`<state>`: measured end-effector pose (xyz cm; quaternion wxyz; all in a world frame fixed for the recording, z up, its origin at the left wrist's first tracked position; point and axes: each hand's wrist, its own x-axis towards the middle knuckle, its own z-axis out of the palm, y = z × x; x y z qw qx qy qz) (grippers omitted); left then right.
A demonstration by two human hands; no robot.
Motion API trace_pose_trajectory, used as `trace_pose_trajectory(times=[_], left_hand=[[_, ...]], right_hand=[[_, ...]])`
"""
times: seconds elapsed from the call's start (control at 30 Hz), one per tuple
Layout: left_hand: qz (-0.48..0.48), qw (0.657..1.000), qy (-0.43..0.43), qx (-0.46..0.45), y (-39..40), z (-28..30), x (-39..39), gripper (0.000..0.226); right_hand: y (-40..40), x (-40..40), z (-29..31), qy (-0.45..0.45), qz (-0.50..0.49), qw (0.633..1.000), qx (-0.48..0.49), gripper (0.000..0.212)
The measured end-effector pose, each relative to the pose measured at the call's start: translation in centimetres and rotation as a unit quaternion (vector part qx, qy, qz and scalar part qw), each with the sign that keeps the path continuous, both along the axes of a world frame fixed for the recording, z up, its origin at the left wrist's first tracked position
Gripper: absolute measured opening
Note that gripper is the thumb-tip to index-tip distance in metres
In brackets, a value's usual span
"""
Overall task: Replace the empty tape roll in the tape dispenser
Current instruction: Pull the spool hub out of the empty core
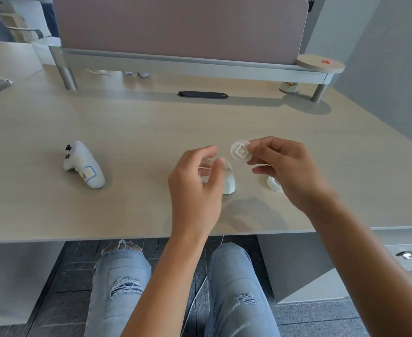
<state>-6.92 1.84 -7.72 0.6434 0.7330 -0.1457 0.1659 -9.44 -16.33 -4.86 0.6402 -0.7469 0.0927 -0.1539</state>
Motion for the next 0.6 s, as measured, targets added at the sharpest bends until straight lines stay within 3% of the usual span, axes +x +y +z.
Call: trace_pose_trajectory(times=[0.13,0.37,0.47,0.6], left_hand=[[-0.075,0.988,0.119,-0.071,-1.8,1.6,-0.7,0.018],[-0.178,0.943,0.224,-0.169,-5.0,2.0,-1.8,0.014],[-0.166,0.937,0.245,-0.187,-6.1,1.6,-2.4,0.012],[-0.139,0.933,0.263,-0.202,-7.5,1.0,-3.1,0.01]], right_hand=[[-1.4,-1.5,0.3,-0.01,0.0,0.999,0.048,0.013],[-3.3,-3.6,-0.1,-0.02,-0.019,0.999,0.042,0.014],[-3.9,-4.2,-0.8,-0.04,-0.06,0.997,-0.004,0.01],[-4.0,-5.2,-1.8,-0.103,-0.114,0.976,-0.151,0.01]])
